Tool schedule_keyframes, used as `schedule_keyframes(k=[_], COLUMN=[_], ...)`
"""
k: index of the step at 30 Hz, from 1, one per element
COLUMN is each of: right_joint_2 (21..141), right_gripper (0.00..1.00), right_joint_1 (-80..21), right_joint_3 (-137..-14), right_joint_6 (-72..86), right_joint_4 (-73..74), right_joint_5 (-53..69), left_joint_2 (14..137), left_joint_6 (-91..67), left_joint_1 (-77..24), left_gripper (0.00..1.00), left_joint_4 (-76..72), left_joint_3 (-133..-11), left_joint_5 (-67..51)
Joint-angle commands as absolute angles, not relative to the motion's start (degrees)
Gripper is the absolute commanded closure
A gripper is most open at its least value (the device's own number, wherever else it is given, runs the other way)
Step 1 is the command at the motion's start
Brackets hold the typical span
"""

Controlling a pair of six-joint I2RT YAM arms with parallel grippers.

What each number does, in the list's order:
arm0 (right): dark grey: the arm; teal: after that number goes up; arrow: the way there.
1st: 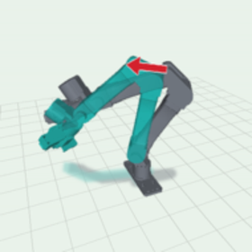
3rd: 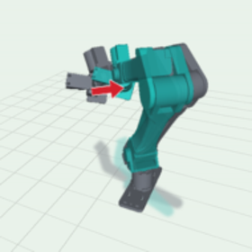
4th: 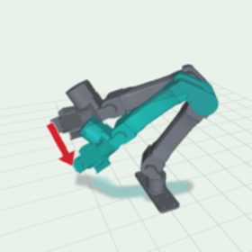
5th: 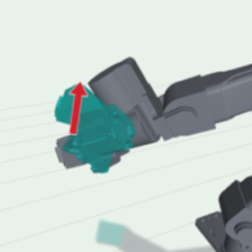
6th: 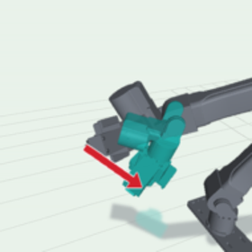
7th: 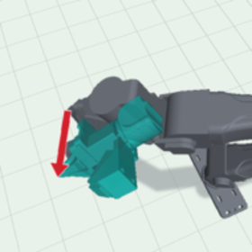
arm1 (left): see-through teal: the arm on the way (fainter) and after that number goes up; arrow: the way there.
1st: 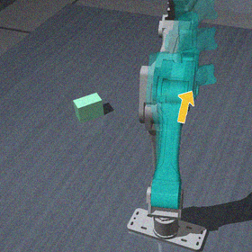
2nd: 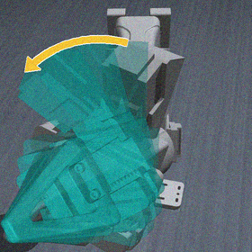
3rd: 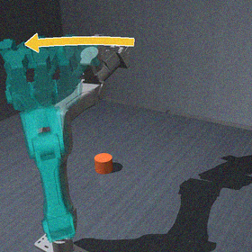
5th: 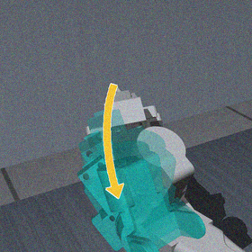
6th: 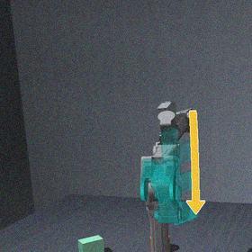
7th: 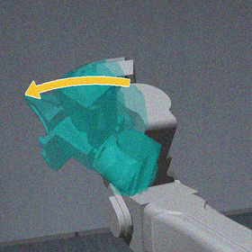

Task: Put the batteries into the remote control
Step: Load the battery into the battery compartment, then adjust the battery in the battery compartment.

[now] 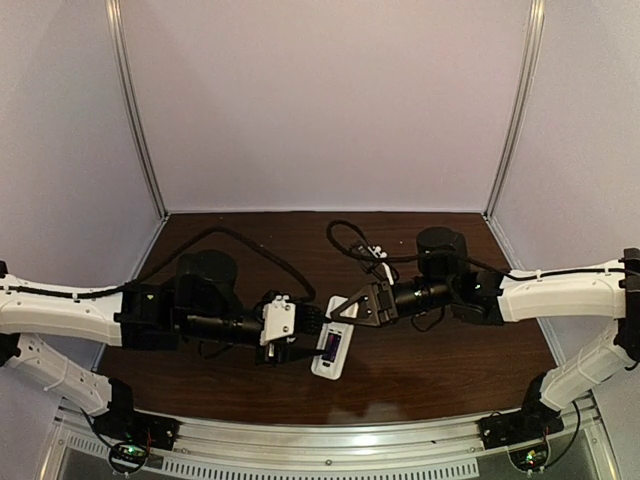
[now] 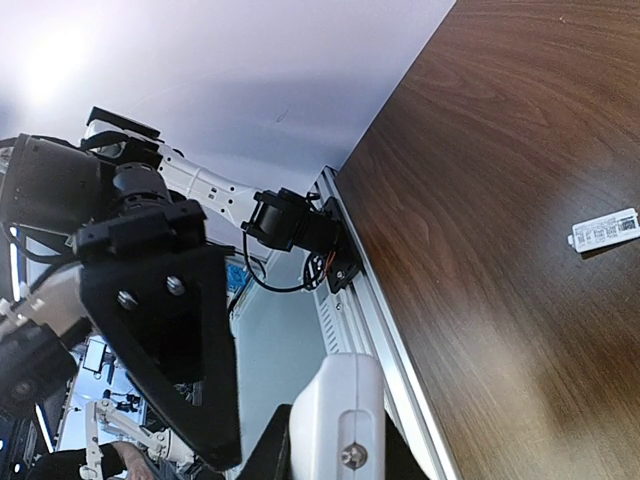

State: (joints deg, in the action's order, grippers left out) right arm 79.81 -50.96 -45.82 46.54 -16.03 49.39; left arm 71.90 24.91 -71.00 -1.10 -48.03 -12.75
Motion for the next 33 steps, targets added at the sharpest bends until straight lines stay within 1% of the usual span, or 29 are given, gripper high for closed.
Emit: schedule_keyframes(k=[1,4,5,7,9,11,13,15,18,21,28,33], right_joint_2=[78.36,78.02,77.76,77.46,77.36,77.44,77.56,77.75,77.96,77.72,77.61,77.63], right_gripper=[1.0,1.0,1.0,1.0,1.0,1.0,1.0,1.0,1.0,1.0,1.0,1.0], right_joint_1=[-50.58,-50.55,-50.55,-50.52,-50.51,-50.53,-50.55,-50.6,-50.55,-50.61,-50.66,-50.71], right_joint_3=[-47.03,-46.9,-46.85,-46.97,-47.23,-47.85,-48.35,-48.66,-49.01,-49.25,-49.53,-49.66], right_joint_6=[44.82,44.59,44.5,44.13,43.69,43.04,42.66,42.4,42.43,42.47,42.1,42.21], right_joint_4=[-15.91,-16.84,-17.27,-17.66,-17.74,-17.18,-17.05,-16.97,-17.29,-17.14,-16.2,-16.34], right_joint_5=[47.33,46.91,46.71,46.67,46.24,45.67,45.25,45.01,45.13,45.0,44.77,45.15], left_joint_2=[66.81,64.02,63.33,62.22,62.01,63.17,65.01,67.49,71.25,73.63,75.82,77.27], left_joint_6=[13.21,3.41,0.8,-6.53,-12.49,-16.3,-19.45,-21.37,-23.0,-24.38,-25.52,-25.49], left_joint_1=[-70.44,-69.81,-69.56,-68.5,-67.01,-65.48,-63.97,-63.12,-62.97,-62.9,-62.83,-62.67], left_gripper=[0.47,0.25,0.2,0.14,0.12,0.12,0.15,0.2,0.27,0.31,0.36,0.41], left_joint_4=[-7.26,-10.15,-10.31,-10.39,-10.25,-9.37,-8.65,-7.8,-6.94,-7.07,-8.7,-7.8], left_joint_3=[-45.35,-42.18,-41.48,-40.47,-40.0,-40.55,-41.76,-43.53,-45.92,-47.06,-48.14,-49.15], left_joint_5=[-6.15,-0.27,1.47,1.59,0.14,-4.24,-8.14,-12.53,-16.07,-17.14,-18.68,-18.5])
